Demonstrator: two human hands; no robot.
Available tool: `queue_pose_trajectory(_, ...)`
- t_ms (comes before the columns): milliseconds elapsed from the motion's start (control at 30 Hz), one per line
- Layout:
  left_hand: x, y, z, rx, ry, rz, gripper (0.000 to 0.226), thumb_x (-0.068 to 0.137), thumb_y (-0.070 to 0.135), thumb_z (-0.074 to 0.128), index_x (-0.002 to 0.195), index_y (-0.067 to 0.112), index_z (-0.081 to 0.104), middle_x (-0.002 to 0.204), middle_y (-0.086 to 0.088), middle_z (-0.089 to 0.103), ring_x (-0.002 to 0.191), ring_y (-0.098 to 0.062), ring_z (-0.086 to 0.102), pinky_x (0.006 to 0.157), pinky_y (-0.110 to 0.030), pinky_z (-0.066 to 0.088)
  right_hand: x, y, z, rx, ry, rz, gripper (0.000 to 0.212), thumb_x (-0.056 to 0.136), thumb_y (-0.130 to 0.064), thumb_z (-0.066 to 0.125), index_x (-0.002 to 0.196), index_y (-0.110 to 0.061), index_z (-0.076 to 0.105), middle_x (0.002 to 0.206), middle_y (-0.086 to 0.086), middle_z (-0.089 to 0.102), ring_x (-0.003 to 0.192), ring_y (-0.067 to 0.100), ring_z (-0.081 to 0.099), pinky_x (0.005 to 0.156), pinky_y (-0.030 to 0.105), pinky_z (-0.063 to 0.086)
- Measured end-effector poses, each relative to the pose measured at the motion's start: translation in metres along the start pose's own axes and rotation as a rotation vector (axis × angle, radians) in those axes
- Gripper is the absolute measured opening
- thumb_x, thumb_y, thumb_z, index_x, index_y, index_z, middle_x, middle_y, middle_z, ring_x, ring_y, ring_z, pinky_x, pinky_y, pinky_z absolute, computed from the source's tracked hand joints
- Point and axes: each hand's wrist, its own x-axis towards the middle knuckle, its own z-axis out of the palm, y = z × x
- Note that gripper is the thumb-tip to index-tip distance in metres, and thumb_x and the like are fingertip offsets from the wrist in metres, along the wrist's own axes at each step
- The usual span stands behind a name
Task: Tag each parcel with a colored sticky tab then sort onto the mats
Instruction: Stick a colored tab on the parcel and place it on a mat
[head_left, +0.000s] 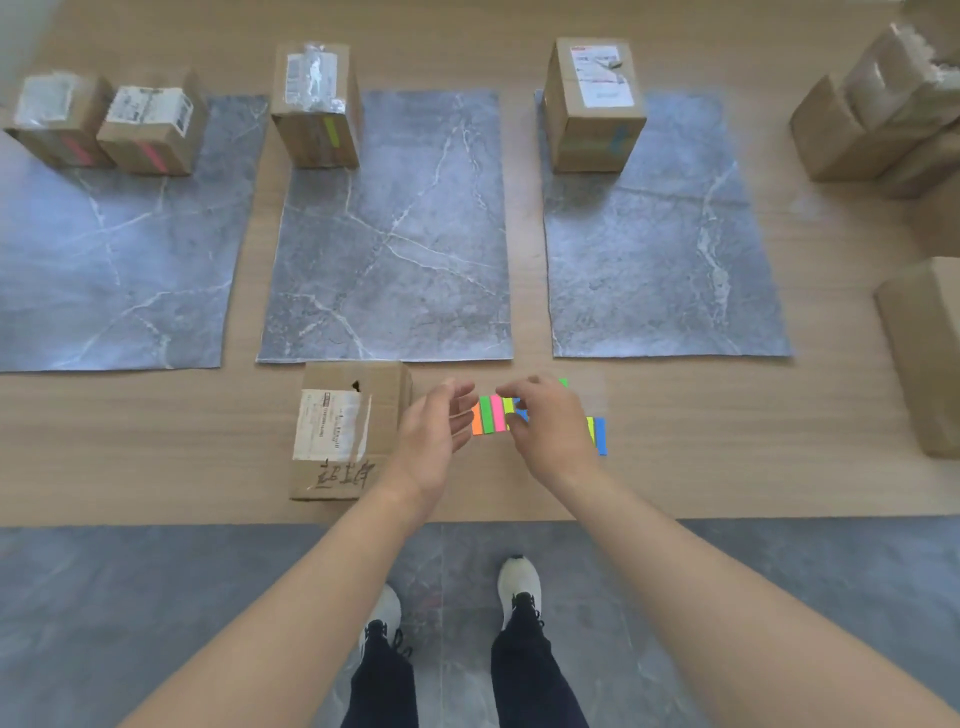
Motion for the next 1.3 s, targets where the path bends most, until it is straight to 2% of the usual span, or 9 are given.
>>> queue_pose_trajectory(200,0.022,-0.028,0.018,-0.056,0.092,-0.082,0.052,0.108,0.039,0.027,0.131,0.006,0.061,0.126,-0.014,0.066,0.119,-0.025,0.062,0.110,-0.042,0.044,0.036,0.033,-0.002,-0.204,-0.216,-0.098,0.040,0.083,-0.011,0.080,0.122,-0.017,0.074,0.115,0.007,0.060,0.104,0.026,0.060,0.078,0.036,0.050)
queue_pose_trajectory(467,0.037,-0.042,0.022,0.014,0.124,-0.042,0.049,0.109,0.034,0.029,0.131,0.003,0.060,0.121,-0.013,0.068,0.112,-0.019,0.066,0.100,-0.031,0.050,0.059,0.040,-0.007,-0.174,-0.260,-0.158,0.035,0.069,-0.013,0.091,0.102,-0.013,0.079,0.093,-0.001,0.052,0.090,0.024,0.058,0.075,0.035,0.049)
queue_pose_trajectory(600,0.034,-0.044,0.023,0.097,0.115,0.003,0.042,0.109,0.027,0.032,0.128,0.004,0.061,0.125,-0.011,0.067,0.112,-0.011,0.065,0.099,-0.025,0.050,0.063,0.039,-0.007,-0.164,-0.289,-0.151,0.031,0.070,-0.007,0.089,0.099,-0.010,0.079,0.093,-0.001,0.051,0.088,0.023,0.058,0.076,0.035,0.051)
queue_pose_trajectory(733,0.034,-0.047,0.017,0.348,0.064,0.075,0.024,0.099,0.034,0.048,0.112,0.032,0.067,0.116,0.009,0.072,0.111,-0.006,0.065,0.105,-0.037,0.049,0.064,0.039,-0.008,-0.156,-0.273,-0.174,0.017,0.080,-0.006,0.080,0.097,-0.011,0.080,0.097,0.006,0.060,0.094,0.028,0.062,0.075,0.037,0.051)
queue_pose_trajectory(800,0.035,-0.045,0.014,0.470,0.044,0.103,0.026,0.097,0.024,0.053,0.118,0.027,0.069,0.115,0.011,0.071,0.110,-0.003,0.065,0.106,-0.031,0.047,0.061,0.039,-0.009,-0.194,-0.278,-0.224,0.013,0.087,-0.011,0.076,0.100,-0.013,0.080,0.102,0.007,0.063,0.095,0.028,0.061,0.074,0.037,0.050)
queue_pose_trajectory(867,0.035,-0.040,0.014,0.624,0.041,0.167,0.030,0.098,0.013,0.053,0.122,0.020,0.069,0.112,0.006,0.072,0.103,-0.006,0.065,0.096,-0.019,0.047,0.056,0.040,-0.010,-0.238,-0.293,-0.275,0.015,0.091,-0.017,0.071,0.104,-0.016,0.079,0.105,0.005,0.062,0.097,0.027,0.059,0.076,0.038,0.050)
queue_pose_trajectory(1000,0.037,-0.042,0.012,1.000,-0.055,0.381,0.037,0.091,0.001,0.053,0.121,0.012,0.071,0.120,-0.005,0.066,0.109,-0.023,0.061,0.094,-0.022,0.042,0.049,0.043,-0.009,-0.233,-0.251,-0.287,0.019,0.091,-0.015,0.064,0.104,-0.012,0.077,0.105,0.006,0.063,0.099,0.029,0.059,0.076,0.041,0.051)
queue_pose_trajectory(1133,0.039,-0.047,0.005,1.298,-0.162,0.457,0.049,0.088,0.010,0.054,0.133,0.030,0.063,0.135,-0.003,0.048,0.111,-0.028,0.050,0.093,-0.038,0.047,0.051,0.047,-0.009,-0.181,-0.201,-0.282,0.014,0.091,-0.012,0.064,0.098,-0.011,0.076,0.096,0.007,0.066,0.093,0.032,0.062,0.073,0.041,0.050)
queue_pose_trajectory(1300,0.032,-0.047,0.008,1.460,-0.158,0.430,0.051,0.094,0.024,0.048,0.142,0.040,0.048,0.146,0.005,0.031,0.119,-0.024,0.039,0.084,-0.036,0.049,0.056,0.049,-0.010,-0.047,-0.119,-0.156,0.012,0.095,-0.012,0.062,0.099,-0.013,0.073,0.095,0.005,0.073,0.094,0.026,0.065,0.081,0.039,0.050)
